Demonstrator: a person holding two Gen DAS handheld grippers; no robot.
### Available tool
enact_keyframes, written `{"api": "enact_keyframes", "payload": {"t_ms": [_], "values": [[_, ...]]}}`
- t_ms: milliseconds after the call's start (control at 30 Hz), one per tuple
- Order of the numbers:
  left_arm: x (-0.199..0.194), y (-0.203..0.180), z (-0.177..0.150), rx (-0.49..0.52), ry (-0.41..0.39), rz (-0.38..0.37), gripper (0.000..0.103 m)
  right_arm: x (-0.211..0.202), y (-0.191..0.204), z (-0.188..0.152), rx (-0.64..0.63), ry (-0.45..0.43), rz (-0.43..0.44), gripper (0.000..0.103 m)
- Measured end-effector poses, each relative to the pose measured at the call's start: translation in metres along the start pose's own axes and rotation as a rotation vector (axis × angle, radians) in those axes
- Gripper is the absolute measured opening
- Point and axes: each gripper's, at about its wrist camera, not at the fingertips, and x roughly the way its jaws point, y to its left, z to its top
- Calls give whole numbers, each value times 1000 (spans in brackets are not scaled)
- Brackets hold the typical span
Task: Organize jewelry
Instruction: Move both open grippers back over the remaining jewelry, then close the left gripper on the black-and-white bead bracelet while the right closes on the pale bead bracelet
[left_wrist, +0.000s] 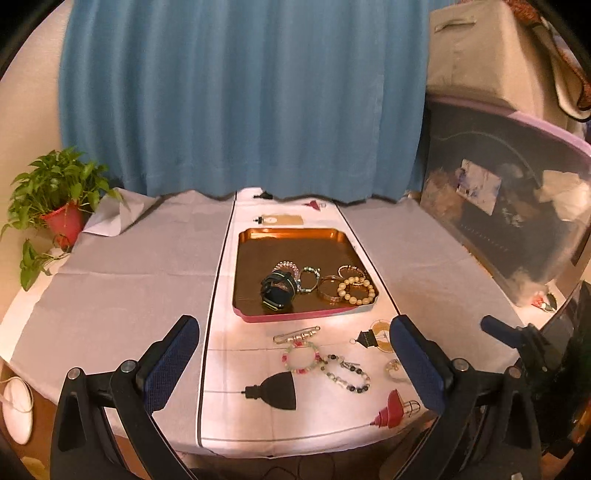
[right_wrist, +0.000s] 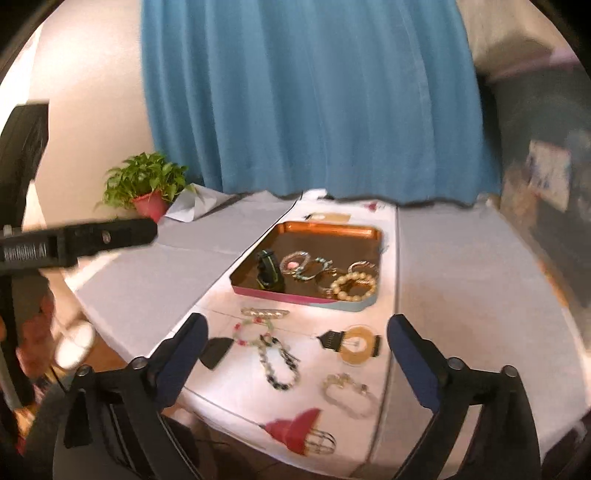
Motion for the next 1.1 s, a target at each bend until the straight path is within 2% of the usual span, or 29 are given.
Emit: {"api": "enact_keyframes", "payload": {"t_ms": [67, 133, 267, 400, 467, 600, 733, 800, 900, 933, 967, 1000, 1033, 1100], "values": [[-6, 2, -11, -9, -2, -14, 103, -10, 10, -9, -69, -18, -29, 101], [-8, 6, -23, -24, 3, -2, 103, -14, 14, -15, -101, -17, -23, 103], [-2, 10, -47, -22, 15, -3, 103, -18, 16, -34, -91, 13, 42, 103], [5, 10, -70, 23, 1, -16, 103, -13, 9, -51, -60, -4, 49, 103], [16, 11, -78, 26, 33, -22, 103, -7, 6, -61, -74, -22, 32, 103], [44, 18, -93, -22, 108, -87, 102, 14, -7, -70, -56, 75, 15, 103], [71, 25, -100, -100, 153, -137, 102, 24, -22, -68, -5, 83, -5, 103], [85, 23, -99, -107, 175, -150, 101, 33, -32, -69, 30, 103, 53, 103], [99, 16, -96, -79, 178, -194, 86, 46, -42, -71, 62, 120, 83, 98], [105, 12, -95, -65, 180, -213, 79, 52, -46, -72, 68, 127, 85, 92], [109, 9, -94, -55, 178, -224, 71, 56, -50, -72, 73, 137, 85, 81], [113, 5, -94, -43, 161, -229, 69, 62, -54, -73, 79, 153, 75, 75], [116, 4, -95, -38, 152, -229, 69, 68, -57, -74, 85, 168, 63, 59], [125, 0, -95, -50, 154, -265, 69, 75, -64, -76, 96, 189, 33, 43]]}}
